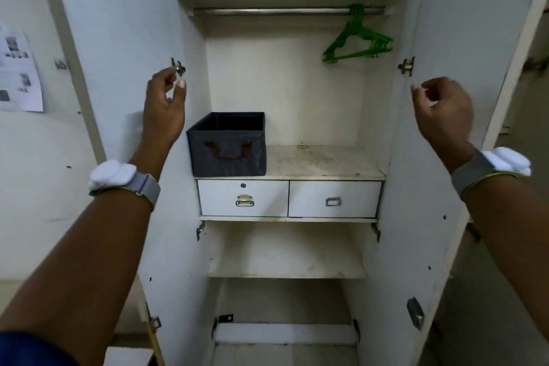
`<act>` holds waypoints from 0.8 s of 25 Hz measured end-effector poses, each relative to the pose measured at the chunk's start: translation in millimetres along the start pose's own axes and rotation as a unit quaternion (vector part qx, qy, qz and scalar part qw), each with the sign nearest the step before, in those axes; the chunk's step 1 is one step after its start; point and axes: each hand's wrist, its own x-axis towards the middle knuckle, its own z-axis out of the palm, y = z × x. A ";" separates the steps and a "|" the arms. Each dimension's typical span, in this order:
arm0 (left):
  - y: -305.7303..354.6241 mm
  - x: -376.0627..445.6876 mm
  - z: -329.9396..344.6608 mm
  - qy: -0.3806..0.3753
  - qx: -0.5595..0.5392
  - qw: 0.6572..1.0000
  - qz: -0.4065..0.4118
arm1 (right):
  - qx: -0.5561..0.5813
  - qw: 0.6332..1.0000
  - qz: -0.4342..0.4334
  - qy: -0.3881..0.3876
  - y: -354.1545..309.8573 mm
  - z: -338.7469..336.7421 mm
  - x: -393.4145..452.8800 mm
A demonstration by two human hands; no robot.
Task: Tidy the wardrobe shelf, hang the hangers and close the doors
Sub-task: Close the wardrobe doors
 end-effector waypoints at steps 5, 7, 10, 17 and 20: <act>-13.2 -8.5 -33.9 -0.029 -0.026 0.999 -0.015 | -0.022 0.999 0.012 -0.032 -60.3 10.5 -22.5; -15.3 -6.0 -55.6 -0.003 -0.031 0.999 0.008 | -0.028 0.999 0.006 -0.039 -79.8 12.2 -30.2; -21.0 2.0 -91.1 0.114 -0.031 0.989 0.083 | -0.035 0.999 0.026 -0.032 -94.4 6.3 -36.4; -104.2 -15.7 -146.1 0.181 -0.036 0.972 -0.143 | -0.052 0.986 0.147 0.061 -59.3 -44.6 -55.6; -135.7 -42.3 -134.7 0.093 -0.026 0.970 -0.223 | -0.140 0.976 0.166 0.007 -41.6 -48.1 -72.8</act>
